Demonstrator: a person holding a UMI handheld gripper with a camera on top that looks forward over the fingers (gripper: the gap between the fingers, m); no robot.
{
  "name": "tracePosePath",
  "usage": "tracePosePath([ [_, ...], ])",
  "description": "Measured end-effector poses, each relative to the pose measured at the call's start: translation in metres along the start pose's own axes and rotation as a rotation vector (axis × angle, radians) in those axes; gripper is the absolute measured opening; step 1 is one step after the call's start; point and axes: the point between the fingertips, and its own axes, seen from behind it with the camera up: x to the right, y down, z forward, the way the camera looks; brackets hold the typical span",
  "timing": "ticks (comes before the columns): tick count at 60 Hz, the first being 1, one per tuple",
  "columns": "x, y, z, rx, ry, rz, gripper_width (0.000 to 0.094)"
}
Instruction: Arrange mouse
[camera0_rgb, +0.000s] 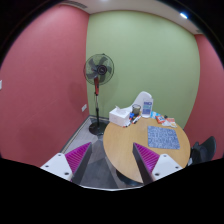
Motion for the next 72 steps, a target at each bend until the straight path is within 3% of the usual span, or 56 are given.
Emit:
tracePosePath([
  [7,0.015,0.014,-0.004,-0.015,0.022,0.012,0.0836],
  [17,0.064,0.077,-0.002,-0.036,0.042,0.053,0.0834],
  [36,0.223,0.204,0.038,-0.094,0.179,0.141,0.0836],
  [52,0.328,0.235,0.132,-0.098,0.233,0.176,0.0832],
  [72,0.354,0.242,0.203,-0.144,0.166,0.236,0.0832],
])
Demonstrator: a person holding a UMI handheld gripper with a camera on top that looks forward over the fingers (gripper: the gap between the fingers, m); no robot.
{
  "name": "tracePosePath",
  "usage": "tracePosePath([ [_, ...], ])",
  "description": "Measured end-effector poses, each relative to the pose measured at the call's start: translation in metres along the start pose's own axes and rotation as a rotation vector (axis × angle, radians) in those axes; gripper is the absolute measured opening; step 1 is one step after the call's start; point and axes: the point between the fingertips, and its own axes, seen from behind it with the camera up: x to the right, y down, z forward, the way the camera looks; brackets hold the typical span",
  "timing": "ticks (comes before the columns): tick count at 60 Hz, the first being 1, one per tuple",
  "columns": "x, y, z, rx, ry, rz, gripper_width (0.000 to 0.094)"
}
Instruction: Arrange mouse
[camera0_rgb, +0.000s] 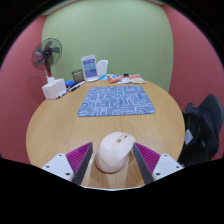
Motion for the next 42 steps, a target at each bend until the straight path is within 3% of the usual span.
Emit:
tracePosePath([
  [10,-0.007,-0.008,0.024,-0.008,0.000,-0.036,0.0817],
  [14,-0.004,-0.008,0.030,-0.011,0.018,-0.060,0.0755],
  [17,0.000,-0.009,0.032,-0.008,0.038,-0.074,0.0657],
  [19,0.000,-0.009,0.034,-0.008,0.038,-0.070,0.0542],
  [28,-0.001,-0.009,0.034,-0.015,0.042,-0.094,0.0432],
  [36,-0.005,-0.028,0.018,-0.001,0.051,-0.136,0.0398],
  [42,-0.016,-0.075,-0.016,0.056,0.035,-0.123,0.0380],
])
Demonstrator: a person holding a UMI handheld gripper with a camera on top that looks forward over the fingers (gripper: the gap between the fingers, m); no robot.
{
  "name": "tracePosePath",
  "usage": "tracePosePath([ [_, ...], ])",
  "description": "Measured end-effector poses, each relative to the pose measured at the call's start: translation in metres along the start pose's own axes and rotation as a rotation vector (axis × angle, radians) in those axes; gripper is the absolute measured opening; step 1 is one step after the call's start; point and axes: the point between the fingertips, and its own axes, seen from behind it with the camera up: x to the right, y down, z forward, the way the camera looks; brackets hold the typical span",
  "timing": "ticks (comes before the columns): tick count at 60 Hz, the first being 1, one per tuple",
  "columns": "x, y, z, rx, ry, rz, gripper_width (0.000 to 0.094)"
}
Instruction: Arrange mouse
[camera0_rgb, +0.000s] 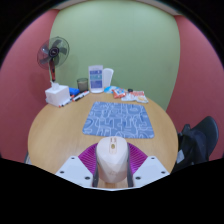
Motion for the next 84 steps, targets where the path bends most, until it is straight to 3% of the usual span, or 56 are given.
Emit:
tracePosePath([
  [9,0.002,-0.120,-0.036,0.155,-0.025,0.021,0.0380],
  [15,0.013,-0.195,-0.019,0.249,-0.041,0.031,0.0378],
  [21,0.030,-0.234,0.033,0.253,-0.049,0.048,0.0379],
  [27,0.040,-0.221,0.111,0.181,-0.046,0.058,0.0377],
  [40,0.039,-0.126,0.228,-0.017,-0.058,0.052,0.0382],
  [51,0.035,-0.093,0.250,-0.080,-0.075,0.046,0.0520],
  [55,0.036,-0.091,0.245,-0.085,-0.068,0.034,0.0601],
  [60,0.037,-0.099,0.228,-0.068,-0.053,-0.004,0.0869],
  [63,0.038,-0.108,0.210,-0.052,-0.038,-0.011,0.0823],
  [84,0.022,-0.142,0.021,0.071,0.071,0.005,0.0845],
])
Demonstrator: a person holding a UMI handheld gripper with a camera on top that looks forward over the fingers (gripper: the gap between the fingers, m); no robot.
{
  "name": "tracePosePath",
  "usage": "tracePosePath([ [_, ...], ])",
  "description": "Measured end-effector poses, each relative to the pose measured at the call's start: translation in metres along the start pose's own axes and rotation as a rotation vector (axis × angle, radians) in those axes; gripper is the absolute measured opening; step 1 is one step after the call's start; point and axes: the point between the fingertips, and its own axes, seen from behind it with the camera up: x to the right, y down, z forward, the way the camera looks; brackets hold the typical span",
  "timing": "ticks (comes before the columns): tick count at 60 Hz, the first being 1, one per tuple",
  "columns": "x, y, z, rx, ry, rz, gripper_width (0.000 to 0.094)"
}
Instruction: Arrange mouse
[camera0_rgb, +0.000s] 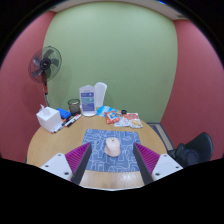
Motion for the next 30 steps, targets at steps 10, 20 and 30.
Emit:
tracePosePath([
  [10,-0.007,0.004,-0.065,0.023,0.025,0.005,0.0845],
  [20,-0.016,0.014,-0.096,0.031,0.031,-0.003,0.0843],
  [30,-0.022,0.016,-0.110,0.035,0.030,-0.005,0.0844],
])
